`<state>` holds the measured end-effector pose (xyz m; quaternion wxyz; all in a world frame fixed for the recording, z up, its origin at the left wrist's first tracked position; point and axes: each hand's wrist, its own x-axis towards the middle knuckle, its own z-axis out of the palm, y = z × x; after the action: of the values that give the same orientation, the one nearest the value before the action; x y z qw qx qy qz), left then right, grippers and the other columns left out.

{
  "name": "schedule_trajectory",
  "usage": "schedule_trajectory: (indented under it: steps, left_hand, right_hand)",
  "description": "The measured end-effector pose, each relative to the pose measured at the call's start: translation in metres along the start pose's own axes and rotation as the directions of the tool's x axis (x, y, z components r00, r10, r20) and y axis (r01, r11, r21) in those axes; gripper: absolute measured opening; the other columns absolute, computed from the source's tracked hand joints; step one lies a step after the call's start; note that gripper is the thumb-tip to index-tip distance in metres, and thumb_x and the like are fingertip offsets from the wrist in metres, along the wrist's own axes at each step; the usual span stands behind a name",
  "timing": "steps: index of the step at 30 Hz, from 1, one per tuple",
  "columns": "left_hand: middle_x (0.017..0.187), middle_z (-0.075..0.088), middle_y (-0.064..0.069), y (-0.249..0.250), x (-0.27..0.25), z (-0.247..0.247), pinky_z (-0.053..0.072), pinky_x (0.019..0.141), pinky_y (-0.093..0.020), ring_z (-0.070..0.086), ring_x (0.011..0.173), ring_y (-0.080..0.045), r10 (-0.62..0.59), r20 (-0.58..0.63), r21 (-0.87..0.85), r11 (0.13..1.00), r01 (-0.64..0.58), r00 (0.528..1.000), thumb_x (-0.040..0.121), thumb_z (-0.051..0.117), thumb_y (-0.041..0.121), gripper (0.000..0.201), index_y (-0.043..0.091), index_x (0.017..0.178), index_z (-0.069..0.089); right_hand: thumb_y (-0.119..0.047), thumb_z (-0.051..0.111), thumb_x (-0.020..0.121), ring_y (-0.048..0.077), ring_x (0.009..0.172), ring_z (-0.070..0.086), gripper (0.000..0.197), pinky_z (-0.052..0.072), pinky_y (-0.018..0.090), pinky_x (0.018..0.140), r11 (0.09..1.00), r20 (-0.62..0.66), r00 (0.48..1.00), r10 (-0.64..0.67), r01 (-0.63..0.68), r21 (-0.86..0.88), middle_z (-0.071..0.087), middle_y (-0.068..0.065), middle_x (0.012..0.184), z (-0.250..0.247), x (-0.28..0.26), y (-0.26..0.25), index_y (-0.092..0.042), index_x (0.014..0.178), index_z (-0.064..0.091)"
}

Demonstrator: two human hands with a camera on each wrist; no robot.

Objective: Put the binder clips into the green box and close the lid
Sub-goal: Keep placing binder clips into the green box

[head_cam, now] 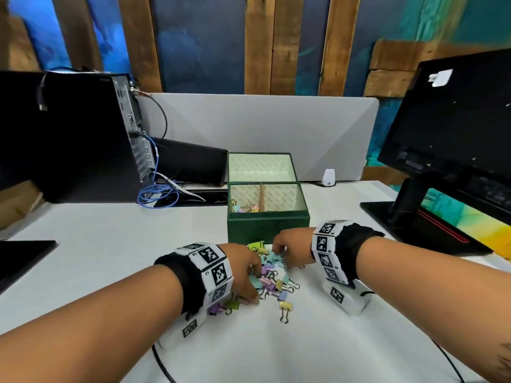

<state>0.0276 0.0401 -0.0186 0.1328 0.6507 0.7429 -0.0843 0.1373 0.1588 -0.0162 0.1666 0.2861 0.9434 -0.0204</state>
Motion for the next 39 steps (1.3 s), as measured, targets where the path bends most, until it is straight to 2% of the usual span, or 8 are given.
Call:
schedule_trajectory:
  steps: [2, 6, 12, 18, 23, 30, 34, 39]
  left_hand:
    - [0.121, 0.057, 0.003, 0.003, 0.003, 0.002, 0.047, 0.091, -0.030, 0.056, 0.110, -0.019, -0.008, -0.011, 0.039, 0.999, 0.009, 1.000, 0.073, 0.070, 0.049, 0.055, 0.028, 0.122, 0.056]
    - [0.122, 0.054, 0.001, 0.006, 0.006, 0.007, 0.049, 0.088, -0.032, 0.057, 0.108, -0.021, -0.020, -0.068, 0.071, 0.997, 0.024, 0.997, 0.075, 0.067, 0.047, 0.052, 0.025, 0.121, 0.056]
    - [0.122, 0.055, 0.003, -0.001, 0.003, 0.012, 0.045, 0.088, -0.028, 0.055, 0.109, -0.022, 0.017, -0.071, 0.049, 0.999, -0.014, 0.997, 0.076, 0.067, 0.043, 0.044, 0.028, 0.116, 0.057]
    - [0.111, 0.057, 0.008, -0.009, -0.006, 0.011, 0.045, 0.078, -0.025, 0.051, 0.088, -0.013, 0.014, -0.067, -0.127, 0.992, -0.023, 0.998, 0.071, 0.074, 0.036, 0.034, 0.029, 0.100, 0.059]
    - [0.096, 0.056, 0.008, -0.018, -0.010, 0.003, 0.042, 0.062, -0.023, 0.047, 0.066, -0.007, 0.008, -0.026, -0.259, 0.966, -0.014, 1.000, 0.075, 0.068, 0.029, 0.024, 0.031, 0.090, 0.050]
    - [0.079, 0.053, 0.005, -0.033, -0.017, -0.007, 0.041, 0.053, -0.021, 0.048, 0.053, -0.008, -0.040, -0.119, -0.534, 0.845, -0.030, 0.992, 0.081, 0.063, 0.018, 0.015, 0.029, 0.091, 0.058]
    - [0.091, 0.054, -0.001, -0.047, -0.019, -0.009, 0.047, 0.062, -0.027, 0.054, 0.059, -0.014, -0.078, -0.145, -0.677, 0.735, -0.041, 0.986, 0.079, 0.065, 0.010, 0.022, 0.031, 0.083, 0.059]
    - [0.084, 0.053, -0.002, -0.059, -0.022, -0.018, 0.047, 0.056, -0.017, 0.055, 0.060, -0.010, -0.159, -0.243, -0.783, 0.615, -0.097, 0.957, 0.083, 0.058, -0.003, 0.024, 0.022, 0.083, 0.057]
  right_hand:
    - [-0.017, 0.061, 0.086, 0.023, 0.113, 0.056, 0.036, 0.040, 0.024, 0.076, 1.000, -0.029, 1.000, -0.005, 0.005, -0.011, 0.053, 0.005, 0.129, 0.001, -0.003, -0.001, -0.015, 0.121, 0.056]
    - [-0.011, 0.064, 0.083, 0.026, 0.118, 0.053, 0.047, 0.044, 0.031, 0.092, 0.997, -0.124, 0.991, -0.047, 0.053, 0.047, 0.050, 0.007, 0.132, -0.005, -0.003, -0.004, -0.016, 0.127, 0.049]
    - [0.004, 0.051, 0.087, 0.026, 0.141, 0.029, 0.074, 0.025, 0.030, 0.112, 0.990, 0.082, 0.990, -0.119, 0.124, -0.061, 0.025, 0.011, 0.154, -0.017, 0.012, -0.016, -0.020, 0.150, 0.019]
    - [-0.008, 0.057, 0.086, 0.028, 0.115, 0.054, 0.058, 0.045, 0.031, 0.089, 0.993, 0.044, 0.998, -0.041, 0.045, -0.110, 0.043, 0.010, 0.135, -0.008, 0.021, -0.013, -0.021, 0.140, 0.040]
    - [-0.015, 0.066, 0.081, 0.018, 0.086, 0.048, 0.045, 0.036, 0.021, 0.057, 1.000, 0.034, 0.999, -0.007, 0.006, 0.012, 0.052, 0.001, 0.100, -0.006, 0.015, -0.003, -0.017, 0.124, 0.053]
    - [-0.012, 0.069, 0.077, 0.007, 0.060, 0.039, 0.033, 0.032, 0.021, 0.053, 0.988, -0.006, 0.999, -0.037, 0.037, 0.152, 0.046, -0.009, 0.074, 0.000, 0.010, 0.005, -0.026, 0.070, 0.039]
    - [-0.013, 0.070, 0.077, 0.005, 0.062, 0.045, 0.031, 0.036, 0.019, 0.056, 0.957, 0.017, 0.998, -0.064, 0.057, 0.285, 0.050, -0.012, 0.073, -0.004, 0.008, 0.009, -0.026, 0.070, 0.043]
    - [-0.013, 0.072, 0.079, 0.009, 0.057, 0.054, 0.030, 0.045, 0.021, 0.053, 0.818, 0.011, 1.000, -0.028, 0.017, 0.575, 0.056, -0.003, 0.070, -0.016, 0.003, 0.021, -0.028, 0.087, 0.048]
